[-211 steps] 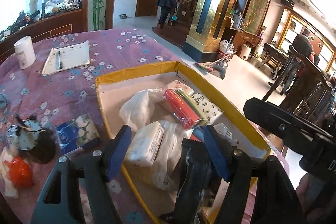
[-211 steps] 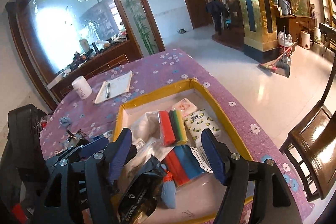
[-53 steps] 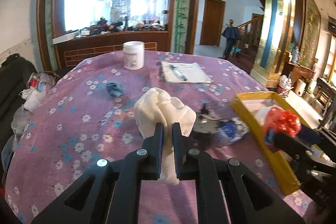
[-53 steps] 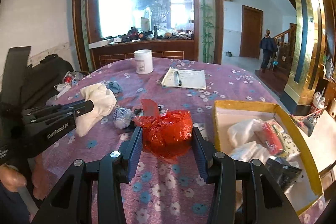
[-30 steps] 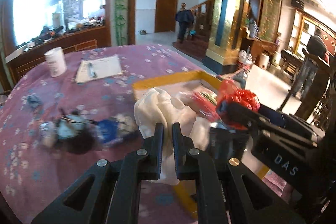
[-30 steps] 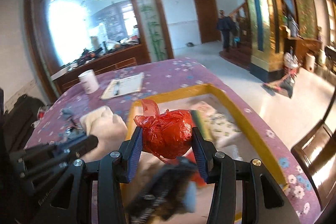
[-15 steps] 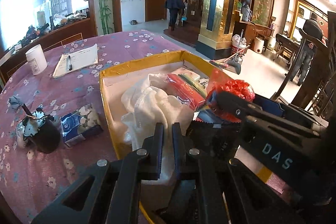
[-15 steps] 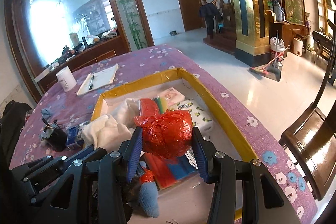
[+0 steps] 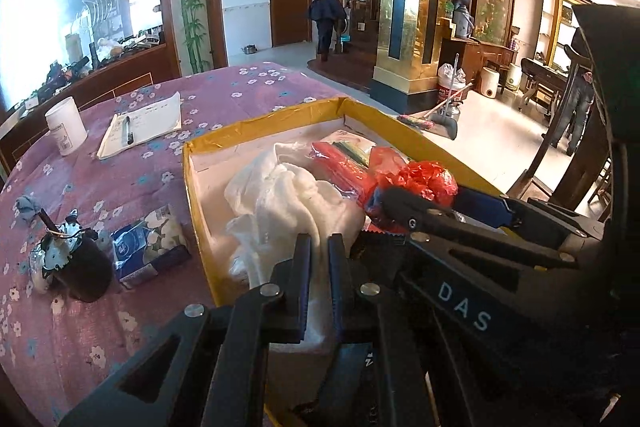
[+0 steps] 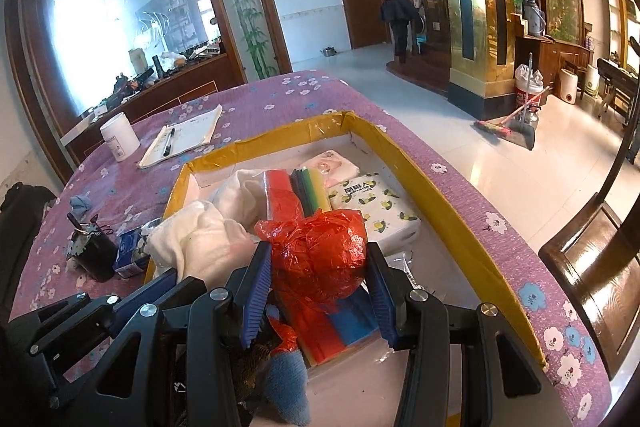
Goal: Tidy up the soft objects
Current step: 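Lower the white cloth into the tray with the left tool while the right tool lowers the red bag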
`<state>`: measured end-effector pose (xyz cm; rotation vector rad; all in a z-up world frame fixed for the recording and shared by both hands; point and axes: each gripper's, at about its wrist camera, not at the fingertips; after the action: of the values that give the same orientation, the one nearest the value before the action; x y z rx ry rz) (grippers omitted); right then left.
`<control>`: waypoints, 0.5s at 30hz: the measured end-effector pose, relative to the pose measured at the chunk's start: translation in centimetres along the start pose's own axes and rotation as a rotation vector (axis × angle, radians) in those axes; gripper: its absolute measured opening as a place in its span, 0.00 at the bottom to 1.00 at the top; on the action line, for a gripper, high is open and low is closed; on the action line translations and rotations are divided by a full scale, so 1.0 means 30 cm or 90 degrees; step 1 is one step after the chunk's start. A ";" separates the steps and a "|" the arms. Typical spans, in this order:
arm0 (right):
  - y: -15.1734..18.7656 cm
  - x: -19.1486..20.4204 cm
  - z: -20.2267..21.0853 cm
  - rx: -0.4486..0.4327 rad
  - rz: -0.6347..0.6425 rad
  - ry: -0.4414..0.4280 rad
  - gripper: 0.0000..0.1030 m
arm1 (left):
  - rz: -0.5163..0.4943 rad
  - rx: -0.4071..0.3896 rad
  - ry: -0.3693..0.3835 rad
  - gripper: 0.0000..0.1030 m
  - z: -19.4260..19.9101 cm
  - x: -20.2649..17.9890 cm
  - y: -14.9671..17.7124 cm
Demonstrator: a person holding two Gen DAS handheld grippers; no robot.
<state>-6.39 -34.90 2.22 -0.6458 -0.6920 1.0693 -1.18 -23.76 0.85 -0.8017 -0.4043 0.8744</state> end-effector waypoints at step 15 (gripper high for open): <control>-0.009 -0.010 0.021 -0.009 -0.008 0.010 0.52 | 0.002 -0.018 0.007 0.27 0.027 0.001 -0.007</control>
<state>-6.81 -35.18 2.75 -0.6612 -0.6899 1.0480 -1.55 -23.44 1.54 -0.8332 -0.4066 0.8684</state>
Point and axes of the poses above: each gripper's, at about its wrist camera, not at the fingertips, and z roughly against the way its jaws point, x to its left, y to its underside
